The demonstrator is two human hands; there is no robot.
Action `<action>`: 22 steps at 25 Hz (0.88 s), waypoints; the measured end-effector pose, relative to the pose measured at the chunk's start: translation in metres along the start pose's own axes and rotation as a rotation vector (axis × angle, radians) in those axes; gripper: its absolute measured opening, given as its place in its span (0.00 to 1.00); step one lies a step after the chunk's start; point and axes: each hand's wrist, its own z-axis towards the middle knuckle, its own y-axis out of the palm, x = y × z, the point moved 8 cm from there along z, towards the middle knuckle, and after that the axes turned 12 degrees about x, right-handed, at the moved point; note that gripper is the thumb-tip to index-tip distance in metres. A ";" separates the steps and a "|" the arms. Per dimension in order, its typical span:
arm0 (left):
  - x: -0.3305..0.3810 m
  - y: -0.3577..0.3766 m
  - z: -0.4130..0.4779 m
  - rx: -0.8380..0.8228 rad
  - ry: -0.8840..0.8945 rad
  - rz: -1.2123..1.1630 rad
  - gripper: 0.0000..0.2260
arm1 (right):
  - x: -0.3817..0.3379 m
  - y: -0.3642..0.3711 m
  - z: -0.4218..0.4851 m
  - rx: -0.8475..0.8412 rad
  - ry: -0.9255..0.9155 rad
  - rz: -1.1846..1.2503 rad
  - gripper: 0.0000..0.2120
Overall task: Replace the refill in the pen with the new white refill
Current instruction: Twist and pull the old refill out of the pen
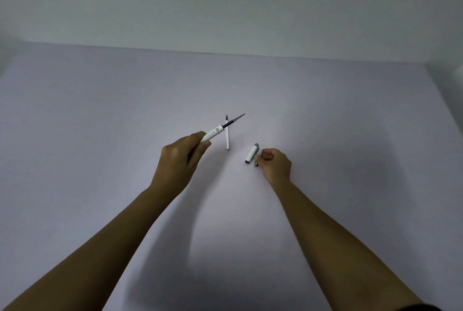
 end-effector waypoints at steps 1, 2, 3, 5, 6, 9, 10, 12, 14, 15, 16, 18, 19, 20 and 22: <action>0.000 0.000 -0.002 -0.005 -0.003 0.000 0.06 | -0.001 0.000 0.001 0.006 -0.016 0.008 0.14; 0.000 -0.001 -0.004 -0.009 -0.008 0.000 0.06 | -0.002 0.000 0.001 0.007 -0.031 0.014 0.15; -0.002 0.001 -0.005 -0.014 -0.015 0.002 0.06 | -0.001 0.001 0.001 -0.003 -0.046 0.019 0.15; -0.001 0.002 -0.004 -0.018 -0.018 0.005 0.06 | -0.005 0.000 0.005 -0.015 -0.056 0.008 0.17; 0.000 0.000 -0.004 -0.015 -0.023 0.000 0.06 | -0.008 -0.002 0.005 -0.016 -0.057 0.005 0.18; 0.019 -0.012 0.007 0.018 0.026 -0.022 0.06 | -0.034 -0.034 0.003 0.066 -0.111 0.062 0.16; 0.020 -0.012 0.012 0.028 0.018 -0.025 0.06 | -0.045 -0.042 0.004 0.105 -0.129 0.112 0.14; 0.039 -0.019 0.018 0.053 0.056 -0.047 0.05 | -0.070 -0.067 -0.010 0.104 -0.202 0.263 0.07; 0.040 -0.014 0.019 0.051 0.066 -0.039 0.06 | -0.097 -0.057 -0.025 -0.133 -0.252 0.443 0.04; 0.041 -0.013 0.019 0.053 0.073 -0.039 0.05 | -0.109 -0.052 -0.035 -0.256 -0.277 0.501 0.05; 0.041 -0.012 0.019 0.047 0.070 -0.034 0.05 | -0.118 -0.048 -0.044 -0.335 -0.287 0.531 0.06; 0.038 -0.009 0.017 0.028 0.080 -0.020 0.05 | -0.131 -0.047 -0.053 -0.394 -0.274 0.608 0.06; 0.038 -0.007 0.016 0.024 0.090 -0.010 0.05 | -0.137 -0.049 -0.054 -0.402 -0.269 0.647 0.07; 0.039 -0.007 0.016 0.020 0.094 -0.002 0.05 | -0.141 -0.051 -0.053 -0.403 -0.271 0.675 0.07; 0.042 -0.008 0.019 0.016 0.100 0.005 0.05 | -0.148 -0.058 -0.050 -0.391 -0.265 0.725 0.07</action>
